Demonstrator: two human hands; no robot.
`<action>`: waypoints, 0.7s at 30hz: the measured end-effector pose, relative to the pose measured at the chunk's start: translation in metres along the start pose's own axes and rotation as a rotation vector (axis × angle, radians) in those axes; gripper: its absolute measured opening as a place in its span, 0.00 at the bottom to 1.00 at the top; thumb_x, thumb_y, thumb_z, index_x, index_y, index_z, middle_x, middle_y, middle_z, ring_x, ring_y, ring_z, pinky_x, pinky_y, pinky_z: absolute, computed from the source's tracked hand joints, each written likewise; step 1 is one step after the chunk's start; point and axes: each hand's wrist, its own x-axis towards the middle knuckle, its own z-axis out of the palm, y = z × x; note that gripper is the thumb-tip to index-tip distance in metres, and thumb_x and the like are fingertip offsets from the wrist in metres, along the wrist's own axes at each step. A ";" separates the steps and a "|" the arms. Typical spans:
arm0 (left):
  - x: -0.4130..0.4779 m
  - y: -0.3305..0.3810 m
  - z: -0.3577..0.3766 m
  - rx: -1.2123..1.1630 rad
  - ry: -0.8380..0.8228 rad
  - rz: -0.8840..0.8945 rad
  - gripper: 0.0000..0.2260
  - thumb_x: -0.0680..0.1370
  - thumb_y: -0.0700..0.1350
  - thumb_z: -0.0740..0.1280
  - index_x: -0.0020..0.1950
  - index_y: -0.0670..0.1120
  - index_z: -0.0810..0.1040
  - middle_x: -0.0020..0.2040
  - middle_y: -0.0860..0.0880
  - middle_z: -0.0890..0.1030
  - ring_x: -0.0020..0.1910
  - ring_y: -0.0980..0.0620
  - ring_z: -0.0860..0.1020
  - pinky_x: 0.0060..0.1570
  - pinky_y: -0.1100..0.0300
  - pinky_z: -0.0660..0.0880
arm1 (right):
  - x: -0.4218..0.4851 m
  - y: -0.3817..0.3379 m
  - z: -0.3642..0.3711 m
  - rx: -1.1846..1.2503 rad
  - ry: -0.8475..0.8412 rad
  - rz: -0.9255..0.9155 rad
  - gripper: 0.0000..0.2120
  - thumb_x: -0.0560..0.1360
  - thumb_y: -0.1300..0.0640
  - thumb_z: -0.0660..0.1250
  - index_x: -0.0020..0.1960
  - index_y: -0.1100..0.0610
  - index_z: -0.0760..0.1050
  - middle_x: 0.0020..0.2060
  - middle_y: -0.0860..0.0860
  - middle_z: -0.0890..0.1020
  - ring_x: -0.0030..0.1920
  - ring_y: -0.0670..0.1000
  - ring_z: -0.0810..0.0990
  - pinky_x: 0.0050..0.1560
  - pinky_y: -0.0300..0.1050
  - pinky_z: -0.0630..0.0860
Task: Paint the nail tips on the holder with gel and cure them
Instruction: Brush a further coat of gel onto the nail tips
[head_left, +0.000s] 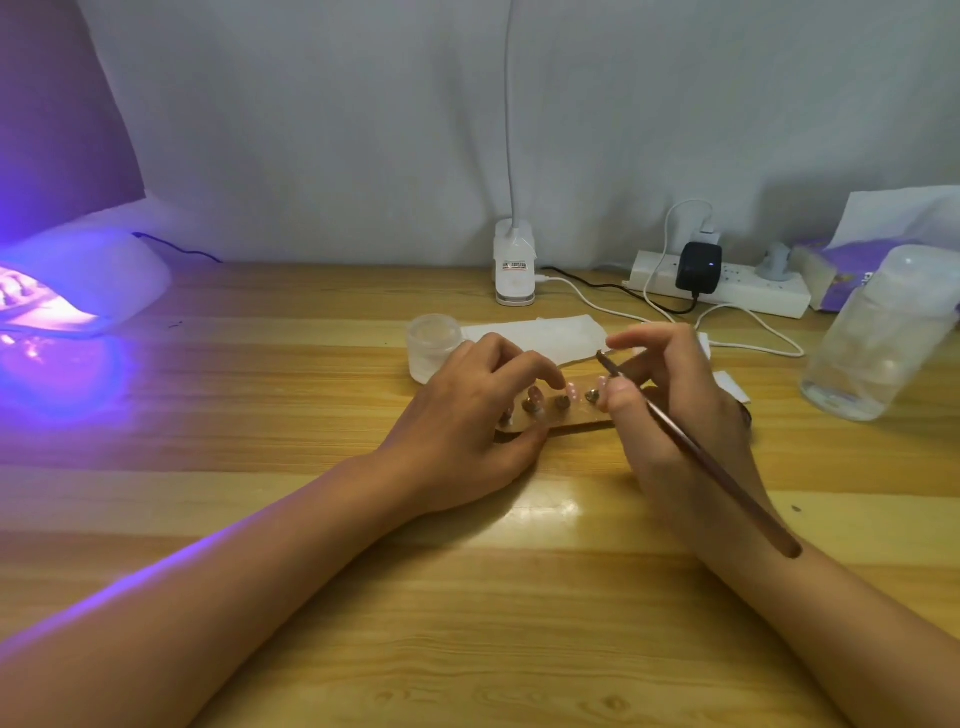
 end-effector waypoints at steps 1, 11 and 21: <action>0.000 0.000 0.000 0.007 0.005 0.007 0.13 0.77 0.51 0.69 0.61 0.53 0.78 0.52 0.53 0.72 0.49 0.52 0.72 0.46 0.50 0.74 | -0.001 0.000 0.000 0.005 0.000 0.008 0.10 0.73 0.50 0.63 0.54 0.48 0.69 0.39 0.41 0.78 0.43 0.41 0.79 0.39 0.37 0.76; 0.000 -0.002 0.001 0.035 0.000 0.040 0.13 0.76 0.49 0.70 0.61 0.55 0.78 0.53 0.52 0.72 0.51 0.51 0.72 0.48 0.50 0.74 | -0.001 -0.002 -0.001 -0.058 -0.081 0.005 0.09 0.71 0.58 0.70 0.44 0.51 0.69 0.33 0.46 0.77 0.35 0.46 0.76 0.30 0.39 0.74; 0.001 -0.003 0.002 0.040 0.002 0.055 0.14 0.75 0.48 0.71 0.60 0.55 0.79 0.52 0.52 0.72 0.51 0.51 0.73 0.48 0.49 0.74 | 0.000 0.003 0.001 -0.088 -0.113 0.018 0.10 0.70 0.56 0.70 0.42 0.49 0.68 0.32 0.47 0.77 0.33 0.45 0.76 0.30 0.44 0.75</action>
